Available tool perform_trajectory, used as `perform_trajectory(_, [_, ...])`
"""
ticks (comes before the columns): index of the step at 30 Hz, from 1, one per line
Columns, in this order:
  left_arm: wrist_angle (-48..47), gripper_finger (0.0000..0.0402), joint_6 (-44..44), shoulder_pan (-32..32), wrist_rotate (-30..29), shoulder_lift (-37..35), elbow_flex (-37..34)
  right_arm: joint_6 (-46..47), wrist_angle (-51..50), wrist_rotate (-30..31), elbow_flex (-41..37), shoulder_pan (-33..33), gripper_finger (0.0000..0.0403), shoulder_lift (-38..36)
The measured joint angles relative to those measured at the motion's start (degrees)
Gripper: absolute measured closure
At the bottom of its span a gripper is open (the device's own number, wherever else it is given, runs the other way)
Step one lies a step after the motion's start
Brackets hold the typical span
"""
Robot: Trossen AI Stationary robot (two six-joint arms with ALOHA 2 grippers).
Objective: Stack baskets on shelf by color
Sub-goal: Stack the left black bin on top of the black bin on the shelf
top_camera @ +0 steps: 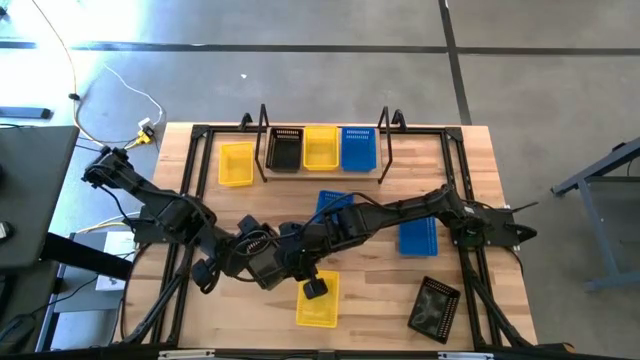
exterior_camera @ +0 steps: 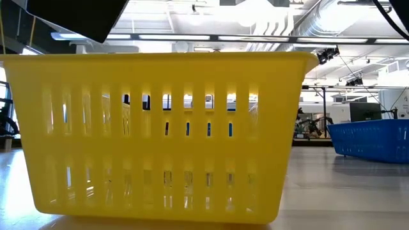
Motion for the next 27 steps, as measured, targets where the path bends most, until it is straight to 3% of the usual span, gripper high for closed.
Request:
perform_trajectory(4, [-1.5,0.0401,0.6,1.0,0.1,0.0,0.0,1.4,-1.0,1.4,0.0,-0.2,0.0322,0.4])
perform_trajectory(9, [-2.7,0.0396,0.2,2.5,0.0,0.0,0.0,2.1,-2.0,0.1,0.0,-0.9,0.0392,0.9])
perform_trajectory(16, [-4.2,0.0360,-1.9,4.9,-0.3,0.0,0.0,5.0,-1.5,-0.7,0.0,-1.6,0.0399,1.1])
perform_trajectory(24, [-5.8,0.0285,-3.0,6.9,-0.5,0.0,0.0,10.3,-2.2,1.7,0.0,-2.3,0.0402,1.1])
perform_trajectory(27, [-6.5,0.0255,-3.0,7.3,-3.1,0.0,0.0,12.5,-3.0,2.5,0.0,-2.7,0.0402,1.1])
